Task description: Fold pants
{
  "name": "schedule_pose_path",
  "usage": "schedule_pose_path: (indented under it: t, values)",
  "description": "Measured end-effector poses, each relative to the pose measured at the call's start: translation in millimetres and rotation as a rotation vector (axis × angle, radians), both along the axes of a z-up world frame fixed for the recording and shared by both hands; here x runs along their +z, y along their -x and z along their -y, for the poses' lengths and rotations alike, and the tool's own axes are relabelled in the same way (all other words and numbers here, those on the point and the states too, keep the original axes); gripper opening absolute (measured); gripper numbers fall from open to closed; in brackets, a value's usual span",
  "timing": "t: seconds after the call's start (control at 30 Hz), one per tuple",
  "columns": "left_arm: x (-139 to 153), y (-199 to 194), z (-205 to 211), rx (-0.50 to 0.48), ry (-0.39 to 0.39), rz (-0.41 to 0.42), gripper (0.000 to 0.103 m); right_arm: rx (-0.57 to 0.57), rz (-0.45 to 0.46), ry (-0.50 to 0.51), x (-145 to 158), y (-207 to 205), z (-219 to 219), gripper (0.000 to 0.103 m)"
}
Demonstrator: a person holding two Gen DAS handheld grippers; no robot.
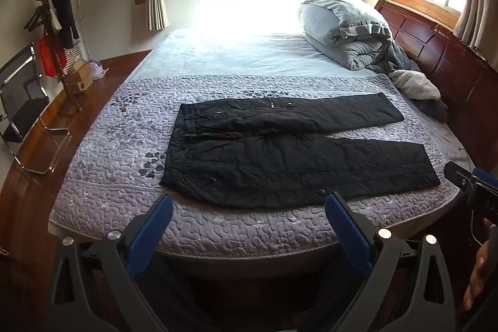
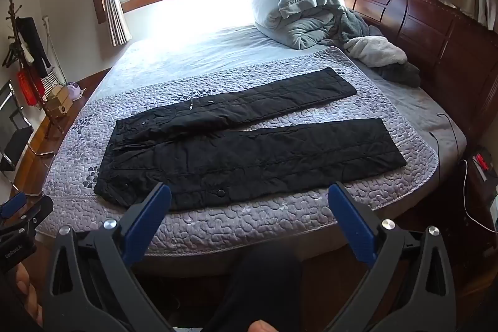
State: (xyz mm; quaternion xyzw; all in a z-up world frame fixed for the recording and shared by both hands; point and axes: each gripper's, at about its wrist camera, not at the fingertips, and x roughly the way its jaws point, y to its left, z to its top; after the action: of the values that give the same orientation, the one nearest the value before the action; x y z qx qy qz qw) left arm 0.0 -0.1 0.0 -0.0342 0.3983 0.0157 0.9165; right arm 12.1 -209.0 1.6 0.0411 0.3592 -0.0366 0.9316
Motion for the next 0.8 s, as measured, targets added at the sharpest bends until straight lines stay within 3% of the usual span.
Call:
schedule_pose_path:
  t: [0.8]
  values:
    - [-4.3, -1.4, -1.8, 0.005, 0.0, -0.005, 0.099, 0.001, -0.011, -0.01, -3.9, -3.5, 1.6, 0.101]
